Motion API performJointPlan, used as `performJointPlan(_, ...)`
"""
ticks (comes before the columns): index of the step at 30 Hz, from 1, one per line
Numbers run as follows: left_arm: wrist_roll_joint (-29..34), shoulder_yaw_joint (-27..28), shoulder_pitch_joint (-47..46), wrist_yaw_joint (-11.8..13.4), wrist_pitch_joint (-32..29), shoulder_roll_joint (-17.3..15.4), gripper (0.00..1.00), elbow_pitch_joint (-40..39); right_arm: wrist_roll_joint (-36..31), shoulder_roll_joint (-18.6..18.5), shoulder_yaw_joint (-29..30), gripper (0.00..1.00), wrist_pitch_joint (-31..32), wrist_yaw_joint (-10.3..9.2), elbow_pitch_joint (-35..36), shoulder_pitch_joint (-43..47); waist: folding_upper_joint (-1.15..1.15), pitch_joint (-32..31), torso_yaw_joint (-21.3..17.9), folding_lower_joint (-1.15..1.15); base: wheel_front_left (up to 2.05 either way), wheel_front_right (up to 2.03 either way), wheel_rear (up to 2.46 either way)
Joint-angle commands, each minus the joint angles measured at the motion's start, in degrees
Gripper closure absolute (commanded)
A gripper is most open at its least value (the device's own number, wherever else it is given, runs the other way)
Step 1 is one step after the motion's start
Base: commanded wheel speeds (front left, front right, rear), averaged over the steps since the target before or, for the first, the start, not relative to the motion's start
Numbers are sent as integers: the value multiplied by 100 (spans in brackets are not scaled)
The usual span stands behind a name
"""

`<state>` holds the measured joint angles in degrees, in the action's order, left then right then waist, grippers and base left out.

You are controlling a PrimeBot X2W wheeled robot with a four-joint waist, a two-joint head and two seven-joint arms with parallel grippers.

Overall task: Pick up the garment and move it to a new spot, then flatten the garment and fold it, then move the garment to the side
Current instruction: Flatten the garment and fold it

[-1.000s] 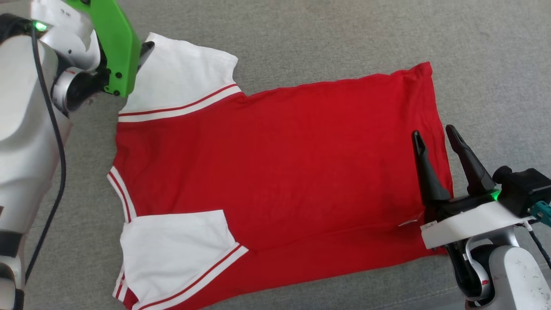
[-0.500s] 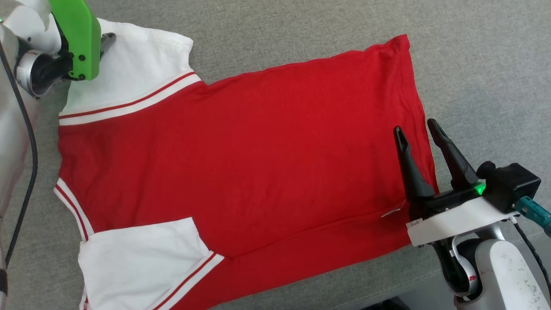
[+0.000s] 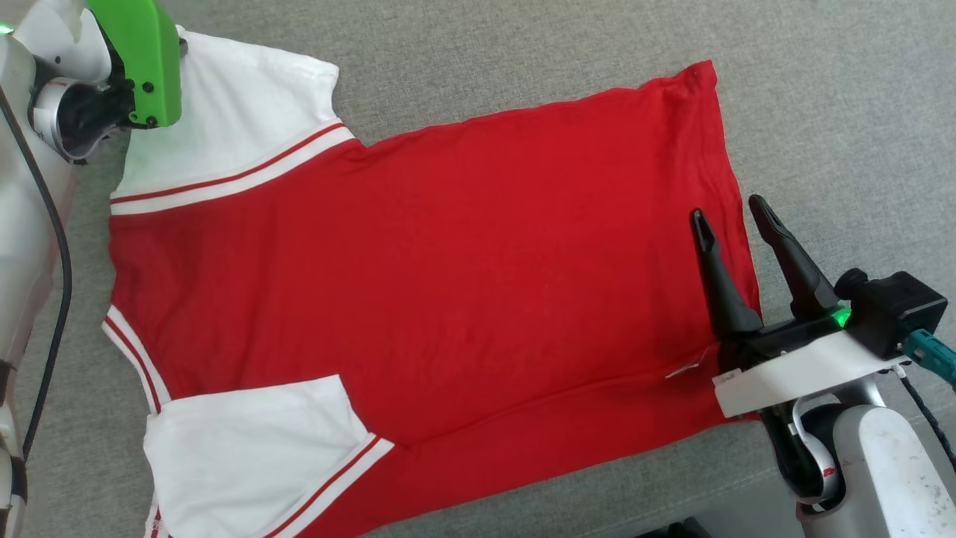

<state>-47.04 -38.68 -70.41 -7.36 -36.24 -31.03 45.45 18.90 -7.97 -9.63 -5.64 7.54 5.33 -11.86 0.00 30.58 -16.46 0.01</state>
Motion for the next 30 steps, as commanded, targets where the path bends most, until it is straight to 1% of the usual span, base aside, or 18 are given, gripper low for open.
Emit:
performJointPlan(1,-74,4,126,-13,149,9,100,31,-27,-61,48,0,37,-5,5,-58,0,-167,97,-1,0,0,0)
performJointPlan(4,-86,-6,222,-13,434,85,100,14,-45,-207,164,0,190,-5,30,-29,0,-379,235,-1,0,0,0)
performJointPlan(8,-157,24,406,-5,748,216,100,-66,-55,-527,304,0,719,-5,74,-45,0,-666,446,-1,0,0,0)
performJointPlan(10,-203,41,518,-2,875,277,100,-170,-33,-730,377,0,1142,-5,82,-89,0,-804,574,-1,0,0,0)
performJointPlan(12,-241,46,633,-3,967,304,100,-345,49,-938,434,0,1690,-5,56,-165,0,-902,698,-1,0,0,0)
performJointPlan(15,-264,4,840,-4,1074,318,100,-763,202,-1298,488,0,2595,-5,0,-367,0,-1003,912,-1,0,0,0)
performJointPlan(18,-312,8,1079,37,1147,291,100,-1267,492,-1512,524,0,3441,-5,-103,-606,0,-1037,1097,-1,0,0,0)
performJointPlan(21,-382,29,1378,171,1144,199,100,-1913,757,-1759,482,0,4226,-5,-238,-891,0,-1000,1277,-1,0,0,0)
performJointPlan(23,-405,39,1557,287,1105,103,100,-2353,875,-1921,430,0,4542,-5,-339,-1124,0,-939,1384,-1,0,0,0)
performJointPlan(26,-530,104,1815,431,1058,-6,100,-2990,947,-2138,312,0,4812,-5,-572,-1472,0,-840,1526,-1,0,0,0)
performJointPlan(30,-499,135,2096,694,1004,-228,100,-3790,951,-2360,153,0,5040,-5,-993,-1951,0,-687,1705,-1,0,0,0)
